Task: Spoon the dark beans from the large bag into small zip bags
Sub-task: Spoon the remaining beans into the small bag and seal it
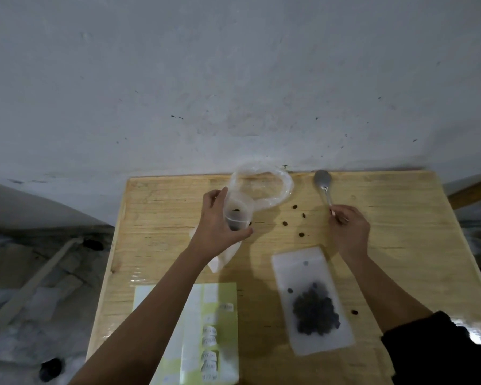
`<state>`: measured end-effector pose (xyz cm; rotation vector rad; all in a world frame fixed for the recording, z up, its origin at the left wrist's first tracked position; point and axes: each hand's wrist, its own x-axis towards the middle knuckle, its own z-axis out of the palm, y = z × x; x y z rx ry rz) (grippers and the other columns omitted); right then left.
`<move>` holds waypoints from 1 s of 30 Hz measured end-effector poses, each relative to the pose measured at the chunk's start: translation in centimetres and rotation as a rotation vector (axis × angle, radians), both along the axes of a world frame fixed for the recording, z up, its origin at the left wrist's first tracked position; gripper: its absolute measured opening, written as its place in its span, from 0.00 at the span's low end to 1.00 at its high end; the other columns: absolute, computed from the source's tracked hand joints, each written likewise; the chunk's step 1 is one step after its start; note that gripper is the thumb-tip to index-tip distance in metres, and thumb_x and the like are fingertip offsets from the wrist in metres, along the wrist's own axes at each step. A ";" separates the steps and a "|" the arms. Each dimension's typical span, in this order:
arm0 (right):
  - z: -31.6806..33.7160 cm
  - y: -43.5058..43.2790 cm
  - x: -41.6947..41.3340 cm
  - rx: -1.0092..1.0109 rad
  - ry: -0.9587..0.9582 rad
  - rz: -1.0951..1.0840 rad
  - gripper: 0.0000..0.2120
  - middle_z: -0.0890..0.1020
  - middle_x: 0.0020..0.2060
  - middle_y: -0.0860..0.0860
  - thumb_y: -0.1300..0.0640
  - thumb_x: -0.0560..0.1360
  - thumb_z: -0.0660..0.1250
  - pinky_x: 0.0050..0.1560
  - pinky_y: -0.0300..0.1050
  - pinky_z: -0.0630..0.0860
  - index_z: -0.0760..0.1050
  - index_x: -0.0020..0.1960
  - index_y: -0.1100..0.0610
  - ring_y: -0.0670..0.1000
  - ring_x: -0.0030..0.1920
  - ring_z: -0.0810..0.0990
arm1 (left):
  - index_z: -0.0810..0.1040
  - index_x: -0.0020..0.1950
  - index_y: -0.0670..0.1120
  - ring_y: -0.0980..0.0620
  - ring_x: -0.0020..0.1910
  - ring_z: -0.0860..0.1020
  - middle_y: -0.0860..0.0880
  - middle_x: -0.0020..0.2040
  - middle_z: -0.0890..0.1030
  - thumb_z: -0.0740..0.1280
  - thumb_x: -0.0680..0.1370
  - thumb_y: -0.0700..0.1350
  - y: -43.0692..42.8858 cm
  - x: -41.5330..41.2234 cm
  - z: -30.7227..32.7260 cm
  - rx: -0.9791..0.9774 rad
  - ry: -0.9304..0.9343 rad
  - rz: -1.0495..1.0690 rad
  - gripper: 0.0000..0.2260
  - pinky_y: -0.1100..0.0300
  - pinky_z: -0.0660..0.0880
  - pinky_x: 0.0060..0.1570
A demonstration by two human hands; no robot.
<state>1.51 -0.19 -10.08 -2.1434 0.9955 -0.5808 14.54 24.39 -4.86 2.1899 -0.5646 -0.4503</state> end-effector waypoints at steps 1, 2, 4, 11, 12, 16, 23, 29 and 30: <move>-0.1 -0.2 0.2 -0.005 0.013 0.003 0.10 0.82 0.45 0.60 0.72 0.69 0.67 0.48 0.28 0.71 0.81 0.48 0.66 0.53 0.42 0.79 | 0.57 0.74 0.45 0.54 0.65 0.61 0.48 0.67 0.58 0.78 0.65 0.51 0.1 0.0 0.0 0.000 -0.001 0.005 0.44 0.64 0.61 0.61; -0.2 -0.5 0.4 -0.004 0.015 0.009 0.10 0.82 0.45 0.60 0.73 0.68 0.66 0.50 0.36 0.74 0.81 0.47 0.65 0.55 0.42 0.80 | 0.57 0.74 0.45 0.54 0.65 0.62 0.48 0.67 0.59 0.78 0.65 0.51 0.1 -0.1 0.1 0.001 -0.004 0.008 0.44 0.64 0.61 0.61; -0.4 -0.9 0.6 -0.003 0.028 0.021 0.10 0.82 0.45 0.60 0.73 0.68 0.66 0.50 0.43 0.75 0.81 0.47 0.65 0.58 0.44 0.81 | 0.57 0.74 0.46 0.54 0.65 0.62 0.49 0.67 0.59 0.78 0.65 0.52 0.2 -0.2 0.4 0.000 -0.008 0.014 0.44 0.63 0.62 0.60; 3.1 0.8 1.6 0.073 -0.096 0.028 0.07 0.80 0.43 0.60 0.69 0.72 0.67 0.43 0.26 0.74 0.80 0.49 0.64 0.55 0.40 0.80 | 0.60 0.73 0.47 0.55 0.63 0.64 0.52 0.63 0.63 0.78 0.64 0.54 0.4 -0.5 2.1 -0.008 -0.029 0.019 0.43 0.61 0.64 0.59; 4.5 1.7 2.0 0.178 -0.132 0.078 0.07 0.80 0.41 0.58 0.67 0.73 0.67 0.41 0.26 0.73 0.80 0.49 0.60 0.52 0.39 0.80 | 0.60 0.73 0.47 0.56 0.62 0.64 0.53 0.62 0.62 0.78 0.64 0.54 0.3 -0.6 2.6 -0.024 -0.041 0.018 0.43 0.62 0.64 0.59; 11.0 5.3 3.5 0.478 -0.145 0.519 0.08 0.80 0.36 0.52 0.62 0.76 0.66 0.37 0.37 0.77 0.79 0.50 0.51 0.46 0.35 0.81 | 0.60 0.73 0.47 0.55 0.63 0.65 0.53 0.62 0.62 0.78 0.63 0.55 -0.6 -0.8 4.4 -0.062 -0.067 0.007 0.44 0.63 0.62 0.59; 16.7 6.8 4.3 0.045 0.125 0.866 0.08 0.80 0.42 0.44 0.50 0.76 0.65 0.46 0.38 0.75 0.81 0.51 0.49 0.43 0.45 0.77 | 0.60 0.72 0.40 0.52 0.63 0.66 0.49 0.61 0.64 0.68 0.62 0.65 -2.6 -1.9 7.4 -0.122 -0.267 -0.045 0.46 0.50 0.69 0.63; 18.9 5.0 3.5 0.027 -0.064 0.718 0.04 0.81 0.39 0.47 0.58 0.75 0.67 0.44 0.36 0.73 0.80 0.44 0.56 0.43 0.41 0.78 | 0.58 0.74 0.45 0.54 0.63 0.67 0.50 0.65 0.65 0.76 0.64 0.59 -3.5 -3.5 10.3 -0.227 -0.148 0.058 0.46 0.58 0.68 0.62; 19.5 4.4 3.4 0.040 -0.118 0.681 0.03 0.81 0.38 0.46 0.60 0.75 0.67 0.44 0.34 0.73 0.80 0.44 0.55 0.42 0.41 0.78 | 0.61 0.73 0.46 0.56 0.61 0.70 0.51 0.63 0.68 0.76 0.67 0.55 -3.5 -3.7 11.0 -0.300 -0.133 0.083 0.40 0.59 0.70 0.60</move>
